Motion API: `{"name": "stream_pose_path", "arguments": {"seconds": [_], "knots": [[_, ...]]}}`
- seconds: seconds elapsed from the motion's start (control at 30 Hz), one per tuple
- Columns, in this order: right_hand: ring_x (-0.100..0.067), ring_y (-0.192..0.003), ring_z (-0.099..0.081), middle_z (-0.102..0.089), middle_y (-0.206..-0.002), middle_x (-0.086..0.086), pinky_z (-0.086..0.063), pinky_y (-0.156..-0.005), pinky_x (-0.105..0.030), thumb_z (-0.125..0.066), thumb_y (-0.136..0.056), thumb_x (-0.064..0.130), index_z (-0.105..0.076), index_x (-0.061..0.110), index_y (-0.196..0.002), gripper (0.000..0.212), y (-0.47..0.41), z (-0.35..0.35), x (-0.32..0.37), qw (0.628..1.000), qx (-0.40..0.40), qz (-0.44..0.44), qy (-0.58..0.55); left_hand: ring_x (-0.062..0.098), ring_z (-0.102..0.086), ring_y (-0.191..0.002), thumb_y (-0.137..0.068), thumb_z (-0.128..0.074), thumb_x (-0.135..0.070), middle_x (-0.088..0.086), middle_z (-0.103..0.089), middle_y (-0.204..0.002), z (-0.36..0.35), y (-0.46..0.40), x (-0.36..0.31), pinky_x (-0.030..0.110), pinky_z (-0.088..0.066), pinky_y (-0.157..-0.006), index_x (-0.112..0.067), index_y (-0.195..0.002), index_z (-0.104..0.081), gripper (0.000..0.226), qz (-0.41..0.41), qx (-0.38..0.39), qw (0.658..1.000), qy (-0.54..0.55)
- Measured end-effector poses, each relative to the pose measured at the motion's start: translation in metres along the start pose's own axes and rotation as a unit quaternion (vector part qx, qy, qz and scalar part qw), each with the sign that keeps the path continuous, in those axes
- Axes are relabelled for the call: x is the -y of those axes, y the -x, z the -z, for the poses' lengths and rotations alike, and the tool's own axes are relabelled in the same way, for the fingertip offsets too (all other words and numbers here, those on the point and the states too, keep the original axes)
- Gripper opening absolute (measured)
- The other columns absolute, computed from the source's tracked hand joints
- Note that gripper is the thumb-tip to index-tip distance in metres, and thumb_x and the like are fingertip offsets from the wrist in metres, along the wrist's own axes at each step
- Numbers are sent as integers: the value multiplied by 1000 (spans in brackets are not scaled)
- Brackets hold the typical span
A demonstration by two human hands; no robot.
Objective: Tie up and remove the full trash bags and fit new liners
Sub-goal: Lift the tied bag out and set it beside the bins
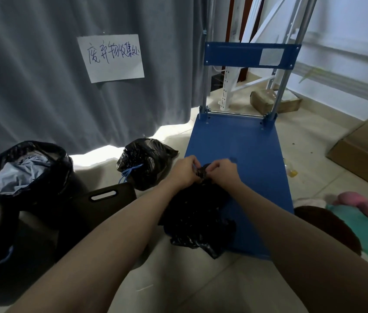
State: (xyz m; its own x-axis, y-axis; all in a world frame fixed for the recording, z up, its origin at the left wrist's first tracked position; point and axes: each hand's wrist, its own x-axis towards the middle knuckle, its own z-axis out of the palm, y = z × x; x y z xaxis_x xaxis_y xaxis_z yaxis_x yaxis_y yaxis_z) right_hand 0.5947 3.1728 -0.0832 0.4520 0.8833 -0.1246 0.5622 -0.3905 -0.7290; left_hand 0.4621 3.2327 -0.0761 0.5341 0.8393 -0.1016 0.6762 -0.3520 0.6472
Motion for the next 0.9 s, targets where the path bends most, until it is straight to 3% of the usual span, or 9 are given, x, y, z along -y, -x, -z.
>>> {"name": "stream_pose_path", "arguments": {"seconds": [0.07,0.17,0.3,0.47,0.57,0.77,0.83,0.9], "knots": [[-30,-65,-61,-67,-73,-15,-58,-69,-48,-54,-80,0,-67,-10,-81,17,3,6,2,999,-51,5,-4,18,-58,-71,-67,-84,-5,2,-63,-76,5,-3,-5,27,-50,-69,-9,-88,-69,26,6,-35,999,32],[-25,-72,-60,-65,-86,-12,-52,-60,-33,-62,-83,4,-63,2,-85,3,11,19,2,997,-71,-8,7,16,-61,-68,-69,-82,-2,3,-64,-68,16,-9,-15,30,-55,-77,-8,-78,-72,15,11,-84,992,90],[-23,-75,-54,-56,-96,-11,-46,-61,-33,-64,-88,7,-54,8,-98,14,19,28,-8,998,-53,-30,27,14,-59,-64,-73,-78,1,-1,-59,-62,34,-14,-40,27,-54,-75,-11,-74,-67,16,-5,-148,978,148],[-21,-88,-50,-48,-102,-7,-44,-72,-31,-56,-95,14,-47,2,-123,32,23,35,-1,998,-12,-55,14,12,-56,-69,-79,-75,-6,1,-59,-74,55,-27,-71,18,-47,-69,-15,-80,-63,15,-30,-183,963,198],[-32,-114,-50,-47,-129,-16,-47,-91,-41,-55,-95,22,-33,4,-140,53,22,36,9,997,-42,-52,-41,10,-55,-69,-80,-75,-8,-3,-59,-72,70,-32,-88,20,-49,-70,-15,-82,-64,12,-55,-210,952,213],[-33,-137,-36,-33,-152,-15,-35,-107,-43,-63,-93,29,-6,13,-157,86,17,47,41,977,-137,-49,-155,17,-60,-77,-84,-69,-4,-2,-60,-73,99,-32,-119,43,-55,-88,-18,-78,-60,18,-92,-184,923,325],[-31,-132,-43,-41,-146,-12,-39,-103,-43,-66,-91,28,-15,17,-155,82,14,48,52,973,-151,-43,-171,14,-61,-72,-88,-65,0,-5,-62,-67,109,-28,-130,36,-56,-79,-15,-80,-58,18,-115,-152,909,371],[-28,-111,-56,-57,-123,-11,-44,-86,-38,-63,-92,22,-47,15,-135,47,7,50,60,966,-189,-34,-173,9,-60,-64,-91,-60,2,-9,-61,-60,117,-22,-137,24,-53,-68,-12,-83,-56,16,-135,-126,900,395]]}}
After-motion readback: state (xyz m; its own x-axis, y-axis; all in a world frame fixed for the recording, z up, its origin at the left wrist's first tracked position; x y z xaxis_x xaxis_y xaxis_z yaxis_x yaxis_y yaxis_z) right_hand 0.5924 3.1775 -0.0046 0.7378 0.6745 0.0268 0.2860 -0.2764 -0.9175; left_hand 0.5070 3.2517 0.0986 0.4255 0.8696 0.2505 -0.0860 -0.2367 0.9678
